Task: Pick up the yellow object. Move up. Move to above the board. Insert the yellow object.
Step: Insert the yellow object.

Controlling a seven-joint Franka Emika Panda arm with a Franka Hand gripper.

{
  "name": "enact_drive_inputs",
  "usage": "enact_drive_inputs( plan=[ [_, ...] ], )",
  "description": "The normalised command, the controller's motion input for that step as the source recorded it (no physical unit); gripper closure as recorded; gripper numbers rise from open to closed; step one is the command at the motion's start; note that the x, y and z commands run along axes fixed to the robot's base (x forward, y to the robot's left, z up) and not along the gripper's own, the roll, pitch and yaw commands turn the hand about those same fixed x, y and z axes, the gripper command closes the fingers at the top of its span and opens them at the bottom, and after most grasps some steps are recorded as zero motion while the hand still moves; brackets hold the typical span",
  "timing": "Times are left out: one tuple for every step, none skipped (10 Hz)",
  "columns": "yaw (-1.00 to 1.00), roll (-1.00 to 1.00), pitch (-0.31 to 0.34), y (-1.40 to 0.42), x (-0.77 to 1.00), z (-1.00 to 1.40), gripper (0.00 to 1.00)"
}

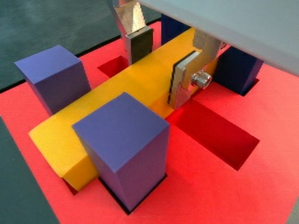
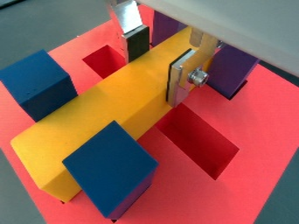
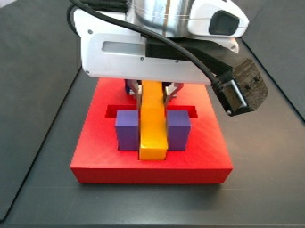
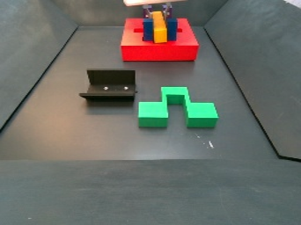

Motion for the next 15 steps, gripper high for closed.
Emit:
enact_drive_inputs(
  plan=[
    [-0.28, 0.0, 0.0, -0.06, 0.0, -0.01, 1.0],
    [-0.26, 0.0, 0.0, -0.05, 0.0, 0.0, 1.0],
    [-0.16, 0.0, 0.0, 0.0, 0.0, 0.0, 1.0],
    [-0.04, 0.0, 0.0, 0.0, 0.0, -0.01, 1.0],
    [0.0, 0.0, 0.0, 0.02, 0.0, -0.1, 1.0],
    [0.0, 0.0, 0.0, 0.06, -0.02, -0.09, 1.0],
    [0.0, 0.0, 0.0, 0.09, -0.03, 0.0, 1.0],
    [0.0, 0.0, 0.0, 0.0, 0.0, -0.03, 1.0],
    [0.0, 0.01, 0.0, 0.0, 0.0, -0.04, 1.0],
    [0.0, 0.01, 0.0, 0.0, 0.0, -0.05, 1.0],
    [0.0, 0.0, 0.0, -0.03, -0.01, -0.12, 1.0],
    [0.0, -0.06, -0.014, -0.11, -0.15, -0.15, 1.0],
    [-0.03, -0.09, -0.04, -0.11, -0.17, -0.12, 1.0],
    [0.0, -0.09, -0.026, -0.13, -0.04, -0.08, 1.0],
    [0.0, -0.08, -0.019, -0.13, 0.0, -0.09, 1.0]
  ],
)
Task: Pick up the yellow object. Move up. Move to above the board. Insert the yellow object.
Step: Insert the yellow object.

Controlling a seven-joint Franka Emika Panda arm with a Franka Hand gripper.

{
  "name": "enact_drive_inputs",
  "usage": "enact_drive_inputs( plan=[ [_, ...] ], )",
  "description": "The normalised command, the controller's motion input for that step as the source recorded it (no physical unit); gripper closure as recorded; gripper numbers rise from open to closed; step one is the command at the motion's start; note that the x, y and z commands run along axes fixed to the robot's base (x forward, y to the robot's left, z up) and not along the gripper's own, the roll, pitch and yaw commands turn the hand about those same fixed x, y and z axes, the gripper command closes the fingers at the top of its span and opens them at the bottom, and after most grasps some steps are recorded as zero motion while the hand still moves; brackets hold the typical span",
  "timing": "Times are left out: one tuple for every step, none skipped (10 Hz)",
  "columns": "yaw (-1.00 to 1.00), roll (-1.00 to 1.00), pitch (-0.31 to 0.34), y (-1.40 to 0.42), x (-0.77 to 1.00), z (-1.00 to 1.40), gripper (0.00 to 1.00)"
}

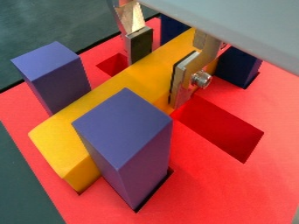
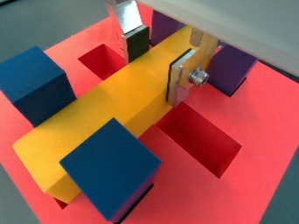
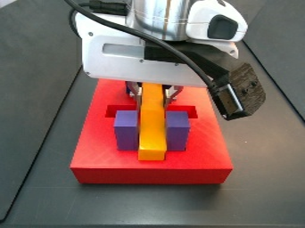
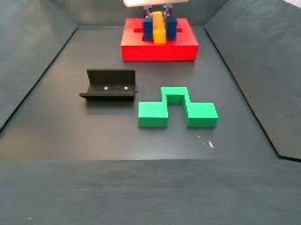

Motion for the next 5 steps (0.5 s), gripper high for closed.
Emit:
enact_drive_inputs(
  plan=[
    [0.0, -0.09, -0.026, -0.07, -0.02, -0.13, 1.0],
    [0.0, -0.07, -0.011, 0.0, -0.01, -0.09, 1.0],
    [0.0, 0.0, 0.0, 0.0, -0.03, -0.09, 1.0],
    [0.0, 0.08, 0.0, 0.0, 0.0, -0.04, 1.0],
    [0.0, 0.0, 0.0, 0.0, 0.0, 0.0, 1.0]
  ],
)
